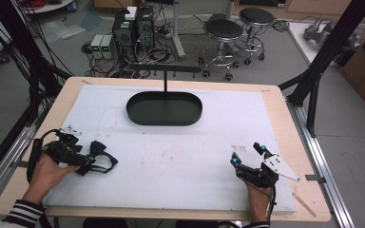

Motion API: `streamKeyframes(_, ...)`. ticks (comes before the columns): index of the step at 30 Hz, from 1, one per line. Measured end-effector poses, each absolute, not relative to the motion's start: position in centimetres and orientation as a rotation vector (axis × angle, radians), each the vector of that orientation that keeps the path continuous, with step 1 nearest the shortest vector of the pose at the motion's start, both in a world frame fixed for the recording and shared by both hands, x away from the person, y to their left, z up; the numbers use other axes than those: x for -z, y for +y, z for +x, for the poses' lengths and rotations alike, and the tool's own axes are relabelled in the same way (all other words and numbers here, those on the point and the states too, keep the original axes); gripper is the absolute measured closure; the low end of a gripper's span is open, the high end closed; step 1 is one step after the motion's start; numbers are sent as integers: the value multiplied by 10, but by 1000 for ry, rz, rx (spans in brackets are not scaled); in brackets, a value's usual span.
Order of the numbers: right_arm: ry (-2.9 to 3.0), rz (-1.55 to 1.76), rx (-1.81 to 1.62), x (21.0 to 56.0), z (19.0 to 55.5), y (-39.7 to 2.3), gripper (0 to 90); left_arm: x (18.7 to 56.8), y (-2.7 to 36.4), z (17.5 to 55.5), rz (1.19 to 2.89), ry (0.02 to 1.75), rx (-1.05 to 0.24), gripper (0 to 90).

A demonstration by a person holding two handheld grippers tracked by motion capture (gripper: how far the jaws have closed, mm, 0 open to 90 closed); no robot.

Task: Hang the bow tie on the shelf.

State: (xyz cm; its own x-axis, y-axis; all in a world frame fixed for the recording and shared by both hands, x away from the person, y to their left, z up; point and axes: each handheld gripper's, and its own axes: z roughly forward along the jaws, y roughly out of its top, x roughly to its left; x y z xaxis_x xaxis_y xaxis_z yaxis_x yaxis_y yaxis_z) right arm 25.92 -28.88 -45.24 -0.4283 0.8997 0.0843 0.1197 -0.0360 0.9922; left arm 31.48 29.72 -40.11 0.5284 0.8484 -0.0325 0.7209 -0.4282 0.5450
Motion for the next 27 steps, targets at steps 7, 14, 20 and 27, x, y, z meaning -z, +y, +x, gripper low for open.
streamKeyframes(7,1590,1093,-1529,452,259,-289,78,403,296,317,2286,1301,-317,372)
streamKeyframes(14,1589,1093,-1526,452,259,-288,78,406,294,319,2296,1310,-301,430)
streamKeyframes(20,1588,1090,-1527,452,259,-289,78,407,293,320,2312,1302,-277,501)
streamKeyframes(27,1587,1089,-1526,452,259,-289,78,410,289,323,2341,1304,-247,579)
